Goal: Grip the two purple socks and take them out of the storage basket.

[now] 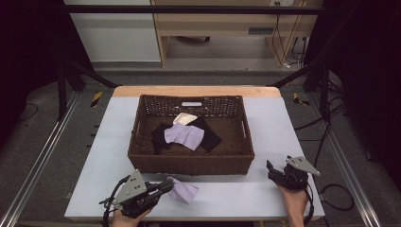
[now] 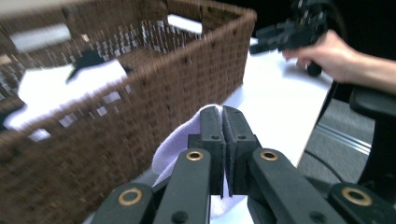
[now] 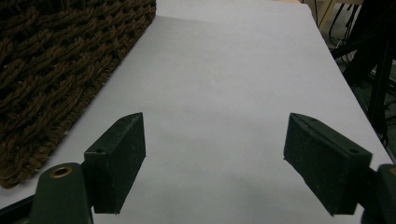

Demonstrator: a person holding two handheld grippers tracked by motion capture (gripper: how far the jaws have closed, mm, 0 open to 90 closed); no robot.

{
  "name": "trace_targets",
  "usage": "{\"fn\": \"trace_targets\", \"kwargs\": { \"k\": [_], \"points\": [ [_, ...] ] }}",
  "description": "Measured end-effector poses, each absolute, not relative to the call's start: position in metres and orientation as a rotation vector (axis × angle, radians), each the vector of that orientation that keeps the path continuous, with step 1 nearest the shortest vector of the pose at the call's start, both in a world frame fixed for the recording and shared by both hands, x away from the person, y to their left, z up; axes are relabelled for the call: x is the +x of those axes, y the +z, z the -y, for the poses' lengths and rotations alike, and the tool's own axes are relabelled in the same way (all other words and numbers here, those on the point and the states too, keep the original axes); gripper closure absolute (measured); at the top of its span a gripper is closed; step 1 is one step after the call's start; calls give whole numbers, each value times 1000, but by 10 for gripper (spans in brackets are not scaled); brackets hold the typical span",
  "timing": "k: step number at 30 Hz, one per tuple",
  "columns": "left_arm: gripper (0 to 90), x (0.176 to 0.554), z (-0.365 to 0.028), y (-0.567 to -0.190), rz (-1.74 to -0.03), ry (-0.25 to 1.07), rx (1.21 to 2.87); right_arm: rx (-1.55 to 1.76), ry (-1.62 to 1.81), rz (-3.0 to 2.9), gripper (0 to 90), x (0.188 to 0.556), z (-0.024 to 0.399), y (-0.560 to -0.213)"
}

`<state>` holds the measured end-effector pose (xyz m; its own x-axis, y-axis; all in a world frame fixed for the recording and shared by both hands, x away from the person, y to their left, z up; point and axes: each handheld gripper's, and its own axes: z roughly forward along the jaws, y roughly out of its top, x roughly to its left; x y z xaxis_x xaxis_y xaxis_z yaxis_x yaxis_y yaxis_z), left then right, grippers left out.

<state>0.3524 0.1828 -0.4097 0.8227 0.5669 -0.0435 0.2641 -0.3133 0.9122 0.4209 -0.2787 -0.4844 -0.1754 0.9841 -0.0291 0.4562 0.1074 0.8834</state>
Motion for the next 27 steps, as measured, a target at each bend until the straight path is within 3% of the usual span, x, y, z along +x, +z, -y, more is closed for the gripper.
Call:
{"fn": "trace_targets", "kwargs": {
  "k": [14, 15, 18, 19, 21, 27],
  "points": [
    [842, 373, -166, -452, -722, 277, 2045, 1413, 1011, -1726, 206, 421, 279, -484],
    [757, 373, -165, -454, -741, 285, 2050, 1414, 1015, -1724, 206, 420, 279, -484],
    [624, 373, -164, -455, -752, 288, 2056, 1416, 1018, -1721, 205, 420, 279, -484],
    [624, 373, -163, -454, -759, 290, 2054, 1421, 1019, -1720, 204, 420, 279, -484],
    [516, 371, -165, -452, -775, 294, 2035, 1425, 1020, -1719, 203, 421, 280, -484],
    [426, 365, -171, -439, -790, 315, 1972, 1425, 1021, -1717, 202, 420, 280, -484]
  ]
}}
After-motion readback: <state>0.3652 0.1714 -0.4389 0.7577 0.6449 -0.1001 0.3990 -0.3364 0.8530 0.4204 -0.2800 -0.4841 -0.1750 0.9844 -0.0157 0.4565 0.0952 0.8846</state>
